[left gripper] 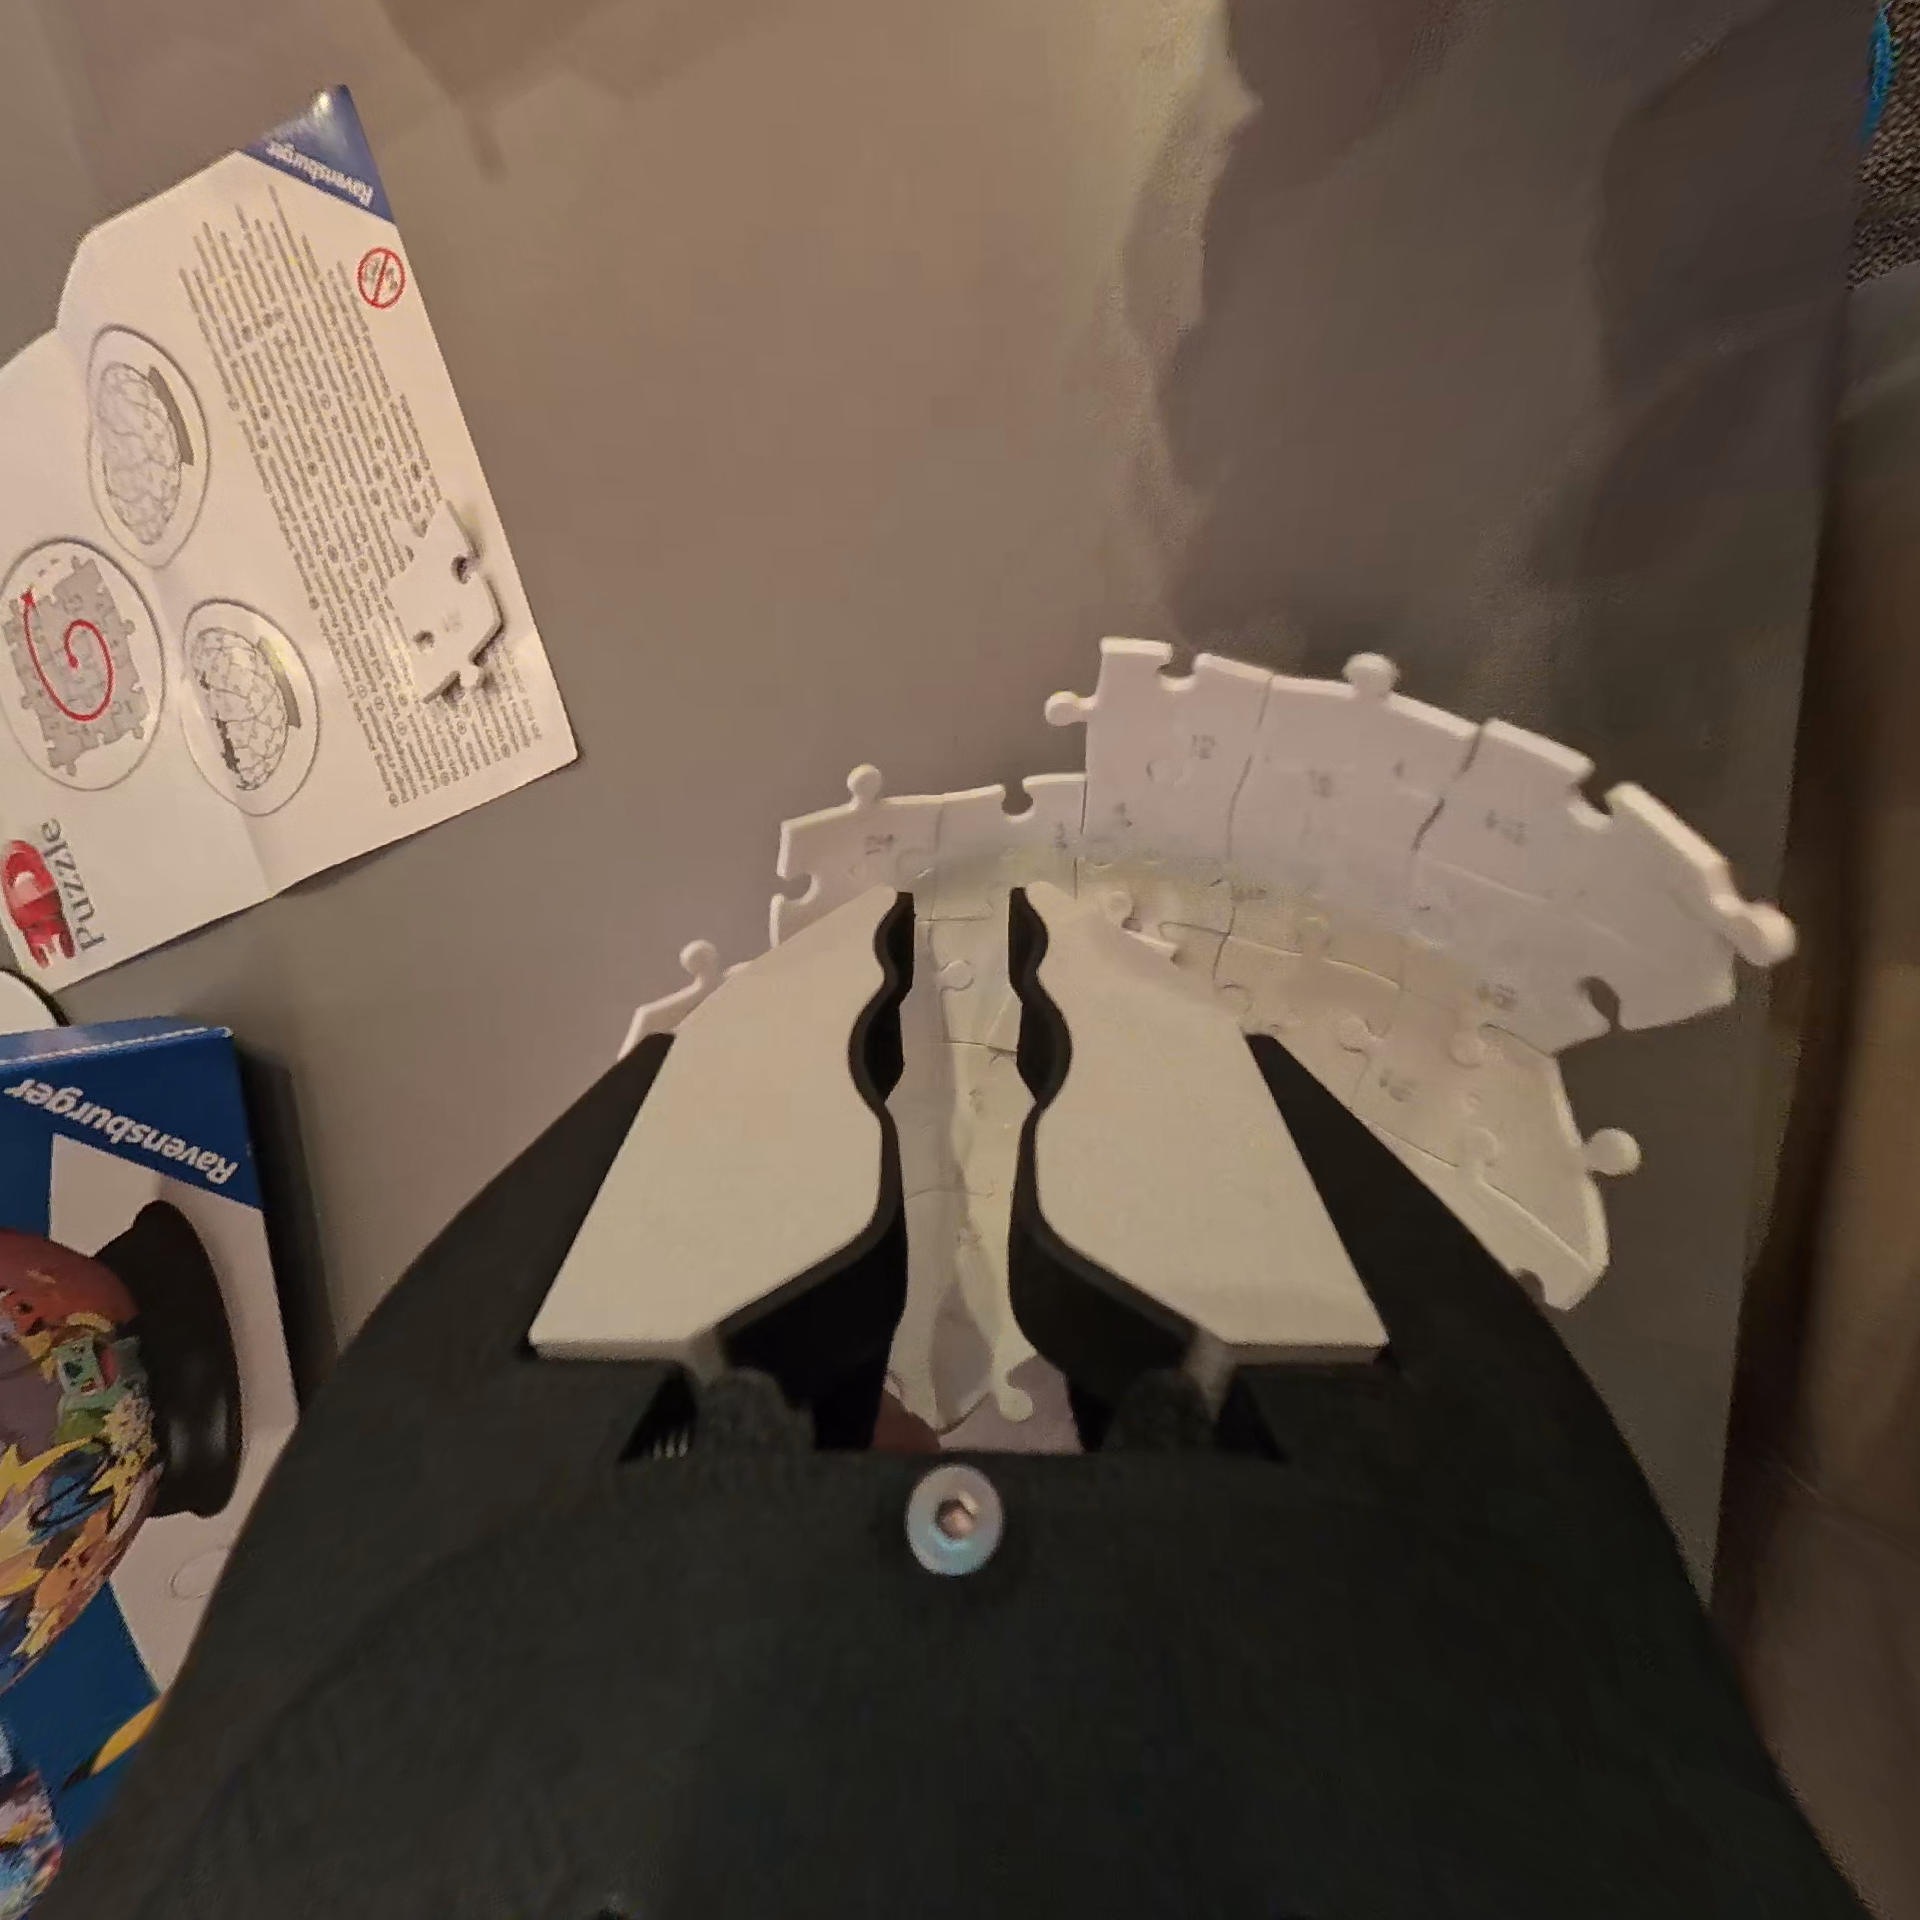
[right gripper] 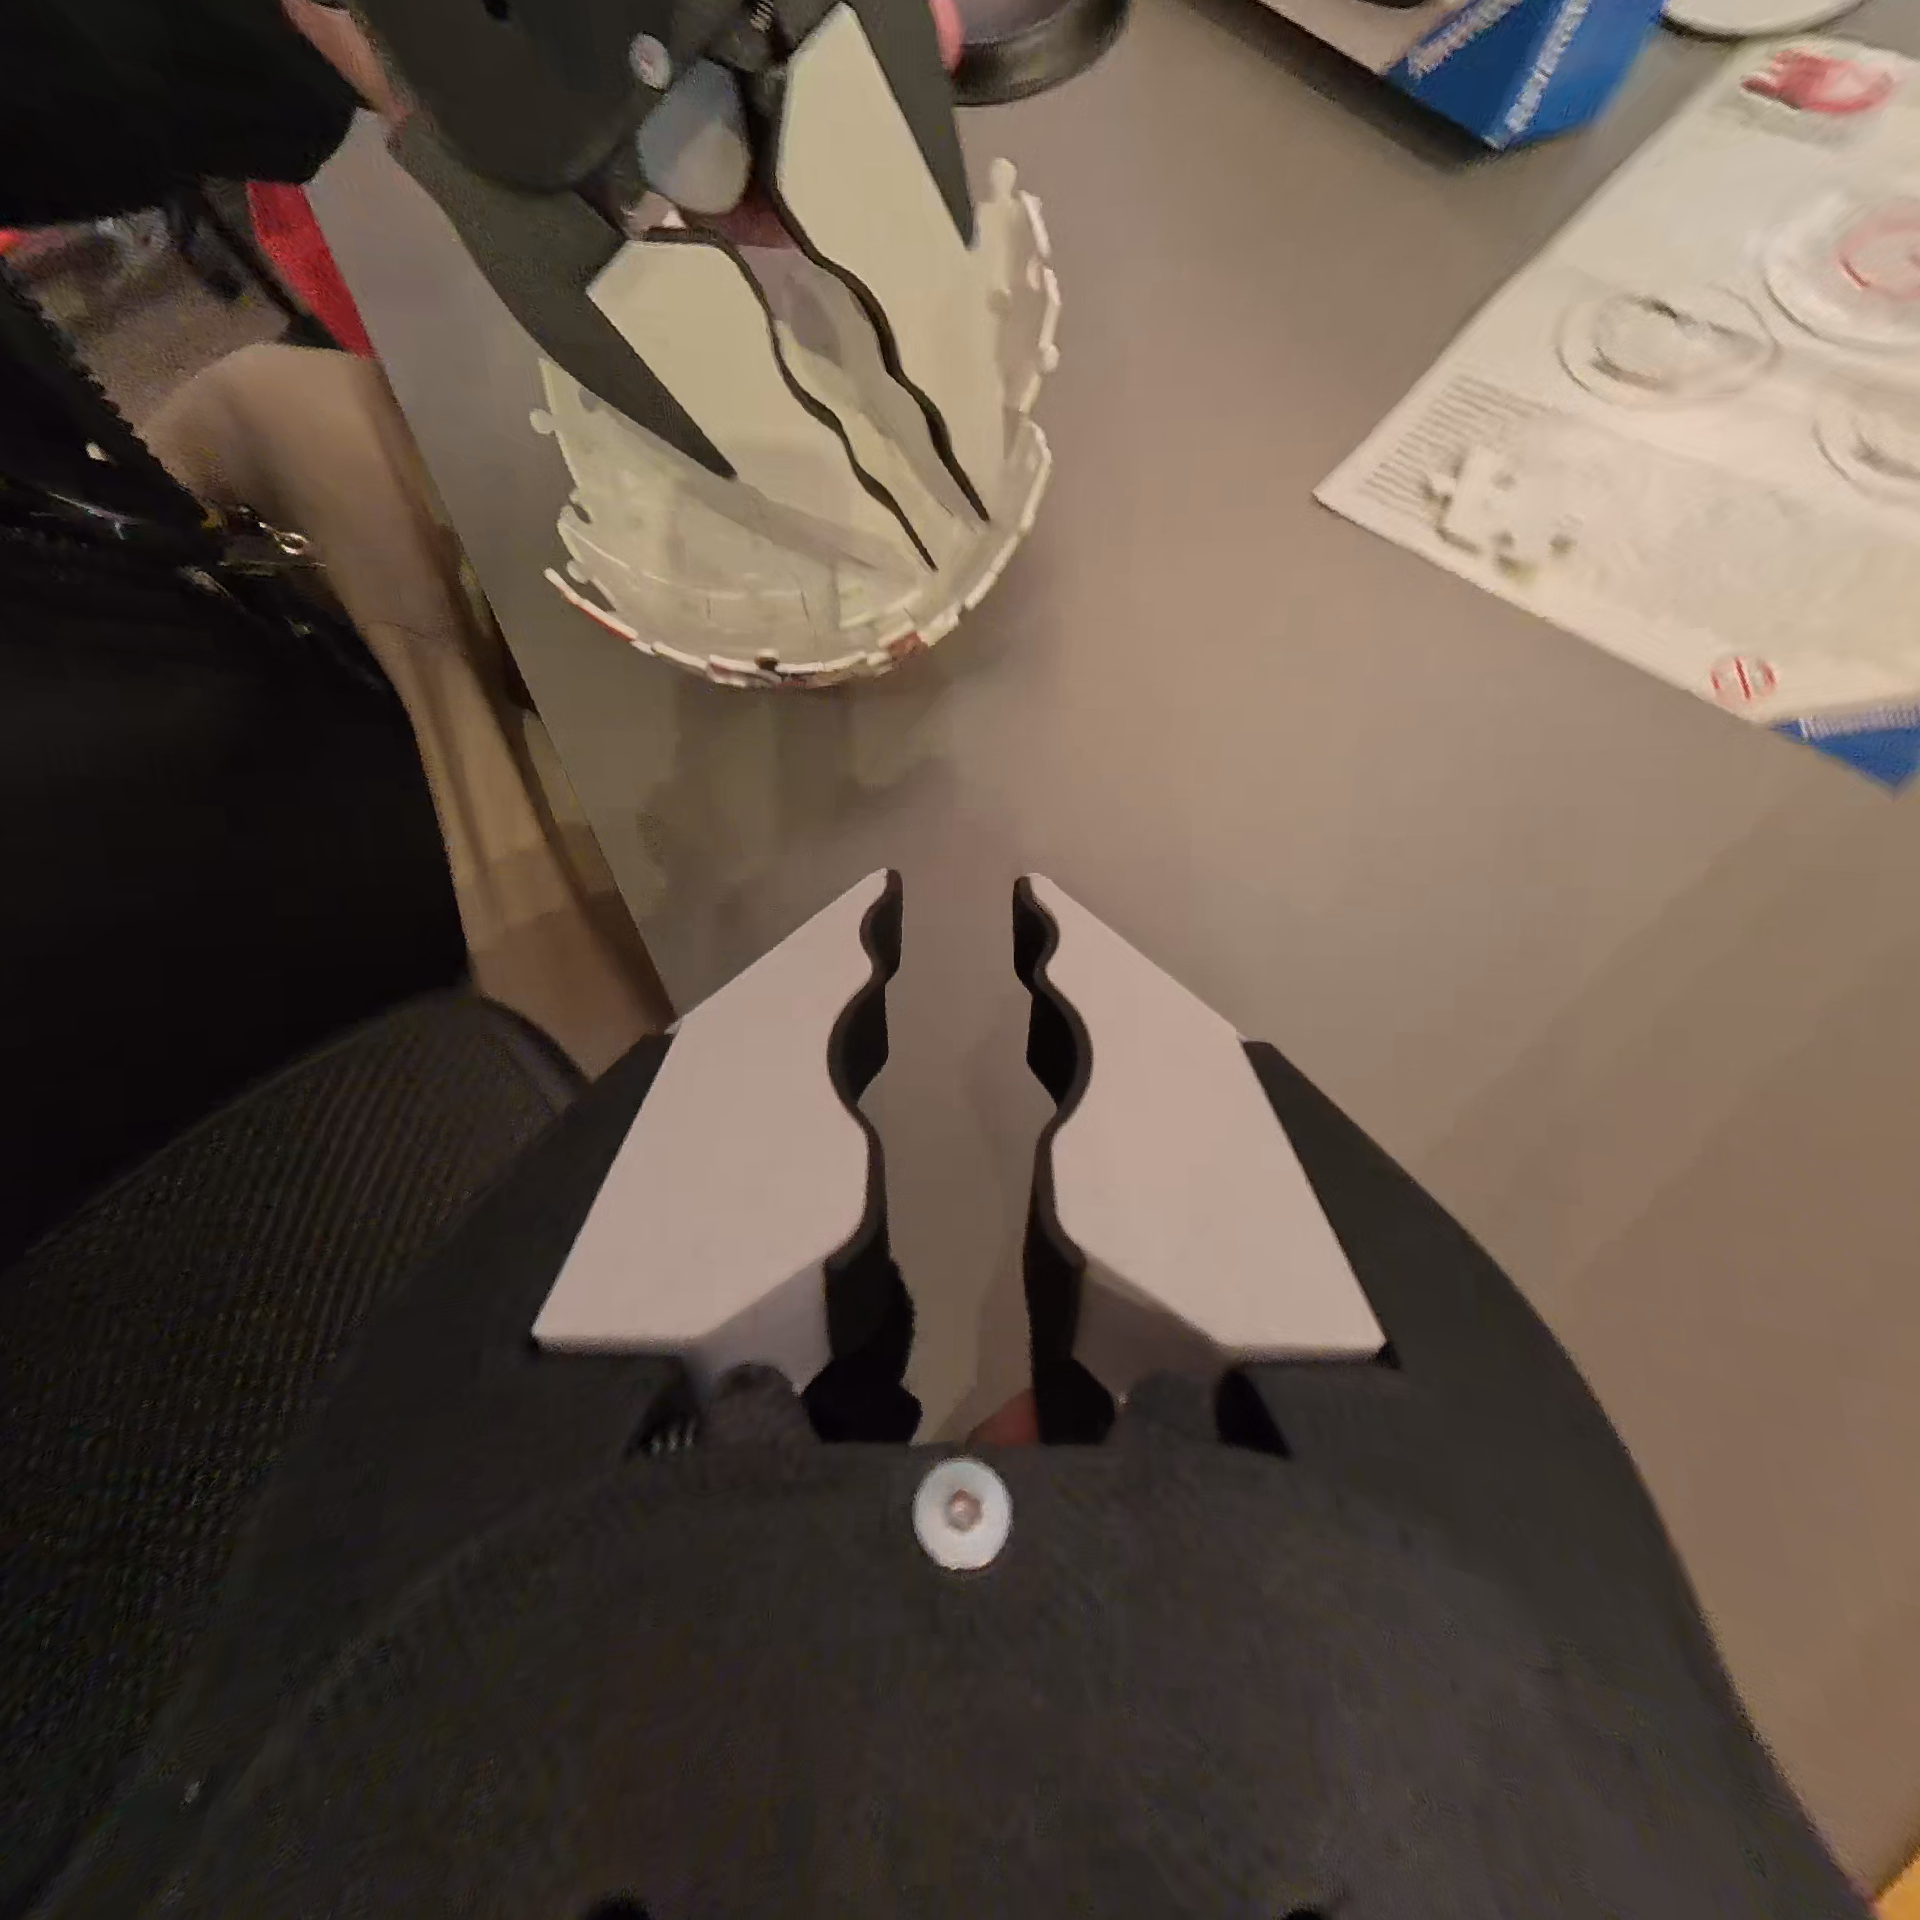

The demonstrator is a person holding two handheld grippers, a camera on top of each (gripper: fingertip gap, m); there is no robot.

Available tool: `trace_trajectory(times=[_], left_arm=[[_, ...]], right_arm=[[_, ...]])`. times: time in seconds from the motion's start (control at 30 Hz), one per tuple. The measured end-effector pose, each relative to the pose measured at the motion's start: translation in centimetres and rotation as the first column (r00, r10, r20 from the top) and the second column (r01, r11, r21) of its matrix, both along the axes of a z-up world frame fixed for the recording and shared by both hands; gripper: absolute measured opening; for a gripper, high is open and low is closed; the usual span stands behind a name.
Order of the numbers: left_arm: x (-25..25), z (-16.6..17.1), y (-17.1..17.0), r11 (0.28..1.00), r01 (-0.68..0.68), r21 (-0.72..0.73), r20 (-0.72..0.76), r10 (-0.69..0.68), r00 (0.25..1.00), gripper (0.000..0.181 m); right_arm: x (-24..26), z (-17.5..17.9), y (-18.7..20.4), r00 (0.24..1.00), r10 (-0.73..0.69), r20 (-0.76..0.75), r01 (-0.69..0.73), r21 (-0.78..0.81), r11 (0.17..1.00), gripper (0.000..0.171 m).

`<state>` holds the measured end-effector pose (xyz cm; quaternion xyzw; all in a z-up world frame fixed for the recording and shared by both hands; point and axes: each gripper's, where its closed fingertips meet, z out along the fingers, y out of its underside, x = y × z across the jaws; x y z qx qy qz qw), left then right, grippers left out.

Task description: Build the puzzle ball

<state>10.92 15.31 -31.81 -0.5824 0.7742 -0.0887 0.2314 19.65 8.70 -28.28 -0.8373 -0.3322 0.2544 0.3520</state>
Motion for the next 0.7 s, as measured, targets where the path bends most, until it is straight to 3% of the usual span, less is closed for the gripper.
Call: trace_trajectory(times=[0.17, 0.3, 0.43, 0.53, 0.6, 0.7], left_arm=[[-0.1, -0.5, -0.5, 1.0, 0.024, 0.016, -0.03, -0.023, 0.999, 0.021], [0.6, 0.5, -0.3, 0.998, 0.013, 0.061, 0.016, -0.014, 1.0, 0.021], [0.6, 0.4, -0.6, 0.998, -0.009, 0.055, 0.01, 0.009, 1.0, 0.024], [0.8, 0.8, -0.8, 0.997, -0.026, 0.069, 0.018, 0.025, 1.0, 0.024], [0.9, 1.0, -1.1, 0.997, -0.044, 0.069, 0.023, 0.043, 0.999, 0.024], [0.8, 0.8, -1.2, 0.993, -0.072, 0.097, 0.008, 0.071, 0.997, 0.024]], right_arm=[[4.3, 0.5, -1.8, 0.984, -0.174, -0.036, 0.176, 0.075, 0.981, 0.02], [5.6, 0.3, -4.6, 0.982, -0.172, -0.081, 0.18, 0.1, 0.979, 0.019], [6.1, -1.0, -9.0, 0.972, -0.136, -0.193, 0.14, 0.009, 0.99, 0.02], [6.9, -6.4, -13.7, 0.987, -0.103, -0.127, 0.085, -0.139, 0.987, 0.02], [7.4, -12.4, -16.0, 0.992, -0.104, -0.073, 0.084, -0.238, 0.968, 0.023], [7.4, -23.4, -16.4, 0.979, -0.197, -0.045, 0.176, -0.293, 0.94, 0.022]])
